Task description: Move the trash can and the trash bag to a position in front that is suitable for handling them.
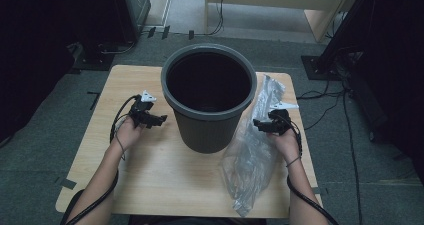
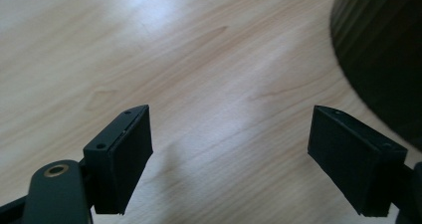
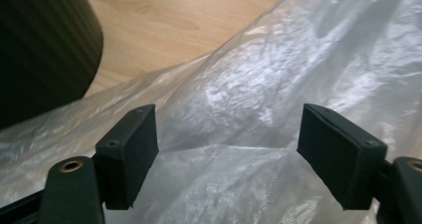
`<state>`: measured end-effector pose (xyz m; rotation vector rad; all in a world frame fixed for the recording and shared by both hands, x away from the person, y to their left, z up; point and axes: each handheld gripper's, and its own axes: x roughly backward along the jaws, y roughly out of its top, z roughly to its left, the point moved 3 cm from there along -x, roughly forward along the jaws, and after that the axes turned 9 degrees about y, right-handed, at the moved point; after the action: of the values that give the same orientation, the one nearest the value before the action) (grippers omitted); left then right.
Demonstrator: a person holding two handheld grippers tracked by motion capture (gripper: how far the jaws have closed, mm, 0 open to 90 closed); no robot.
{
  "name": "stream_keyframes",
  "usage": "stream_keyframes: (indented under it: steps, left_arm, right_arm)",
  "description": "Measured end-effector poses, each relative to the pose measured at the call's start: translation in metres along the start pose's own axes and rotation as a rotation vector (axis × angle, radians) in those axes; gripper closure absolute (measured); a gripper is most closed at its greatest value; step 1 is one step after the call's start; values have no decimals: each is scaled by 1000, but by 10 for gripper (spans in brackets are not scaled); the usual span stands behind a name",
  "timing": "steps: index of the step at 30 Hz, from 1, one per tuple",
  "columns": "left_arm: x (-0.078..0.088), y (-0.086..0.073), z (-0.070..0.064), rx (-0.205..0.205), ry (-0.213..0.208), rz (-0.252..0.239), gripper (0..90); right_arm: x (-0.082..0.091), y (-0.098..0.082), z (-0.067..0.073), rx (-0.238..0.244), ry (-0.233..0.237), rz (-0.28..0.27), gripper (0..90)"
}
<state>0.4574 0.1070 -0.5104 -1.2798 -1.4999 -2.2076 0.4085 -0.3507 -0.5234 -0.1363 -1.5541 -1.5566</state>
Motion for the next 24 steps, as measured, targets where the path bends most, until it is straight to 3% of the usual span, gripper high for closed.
stream_keyframes:
  steps: [4,6,7,10,11,15,17,19,22,24]
  left_arm:
    - [-2,1,1,30,-82,41,176]
    - [-4,1,0,49,-87,75,306]
    - [-5,1,0,31,-95,93,296]
    - [-5,5,-1,2,-79,83,307]
    - [-5,7,-1,10,-78,79,307]
    - [-3,14,0,0,-98,74,335]
    - [-4,17,1,49,-116,100,259]
    - [-4,20,2,85,-134,106,290]
    - [-5,24,3,67,-119,88,284]
    - [-6,27,4,76,-134,76,280]
  right_arm:
    - [3,5,0,-25,-26,-23,208]
    - [4,7,1,-33,-27,-31,207]
    - [5,8,1,-32,-26,-32,208]
    - [6,11,2,-23,-23,-28,218]
    - [6,12,3,-23,-20,-29,219]
    - [7,21,4,-7,-5,-9,238]
    - [9,27,5,-13,8,-4,271]
    - [10,33,4,-13,32,7,344]
    - [10,38,3,-52,51,4,388]
    - [8,43,3,-88,75,-26,436]
